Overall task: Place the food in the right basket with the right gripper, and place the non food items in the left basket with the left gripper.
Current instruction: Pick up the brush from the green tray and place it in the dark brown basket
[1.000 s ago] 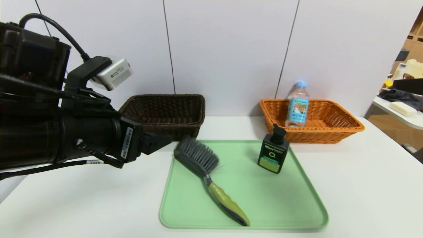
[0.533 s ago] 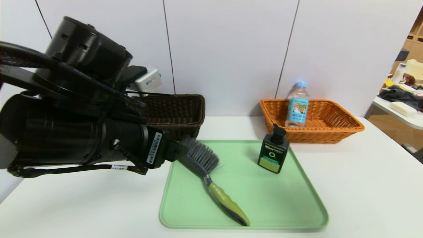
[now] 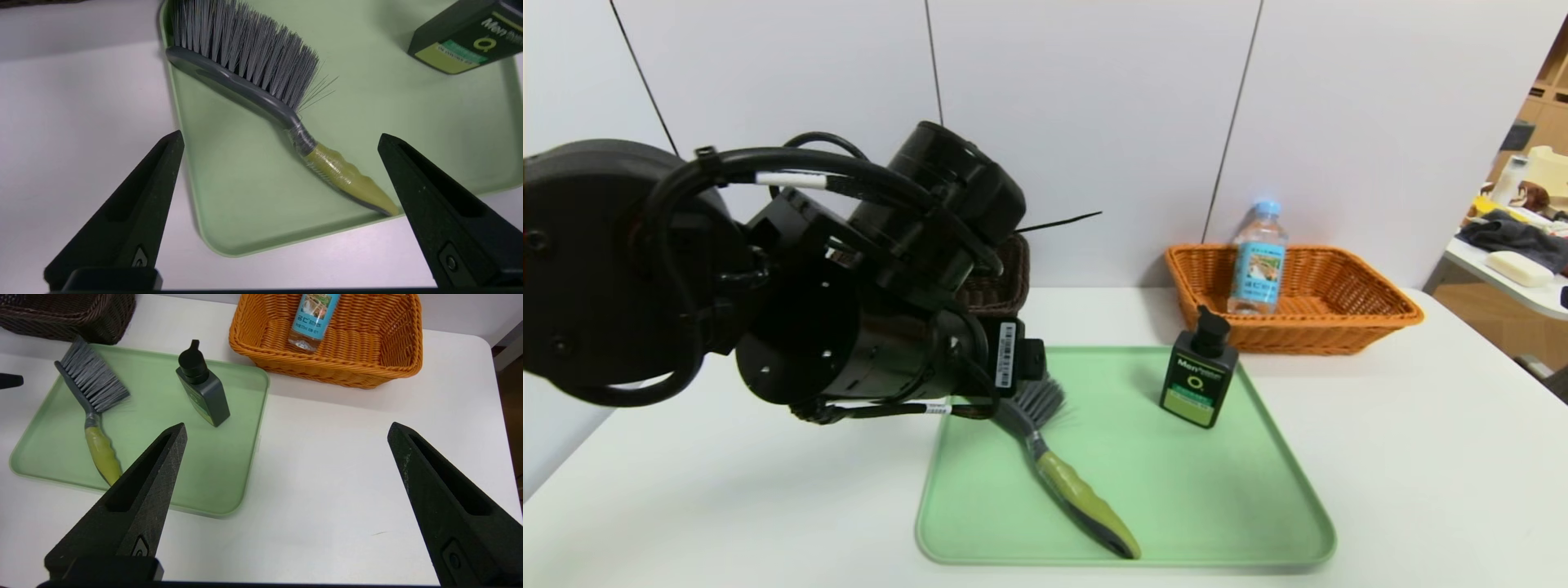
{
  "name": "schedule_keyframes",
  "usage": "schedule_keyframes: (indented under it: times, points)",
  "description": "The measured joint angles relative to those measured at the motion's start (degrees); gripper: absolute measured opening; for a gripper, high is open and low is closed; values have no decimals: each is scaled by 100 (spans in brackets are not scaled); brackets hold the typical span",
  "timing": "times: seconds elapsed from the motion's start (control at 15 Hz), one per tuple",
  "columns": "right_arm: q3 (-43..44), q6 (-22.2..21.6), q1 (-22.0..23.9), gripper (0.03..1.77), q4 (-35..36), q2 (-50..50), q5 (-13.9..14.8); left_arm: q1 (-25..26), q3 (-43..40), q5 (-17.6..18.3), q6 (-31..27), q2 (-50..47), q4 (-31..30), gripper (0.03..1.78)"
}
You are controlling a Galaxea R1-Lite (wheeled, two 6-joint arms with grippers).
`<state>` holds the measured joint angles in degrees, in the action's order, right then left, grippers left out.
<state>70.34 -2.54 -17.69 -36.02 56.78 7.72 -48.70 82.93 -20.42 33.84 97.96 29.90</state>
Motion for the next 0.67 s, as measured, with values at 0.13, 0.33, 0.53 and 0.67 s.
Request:
schedule_keyframes:
  times: [0.13,0.33,0.53,0.67]
  points:
    - [-55,0,2,169,0,2,5,-72,350,-2,485,250,411,169]
    - [-140,1,5,169,0,10,7,-138,540,22,794,473,636,169]
    - [-207,0,2,169,4,27,0,-207,574,52,1139,713,855,169]
    - [-268,0,-2,169,15,35,-9,-251,562,72,1261,879,894,169]
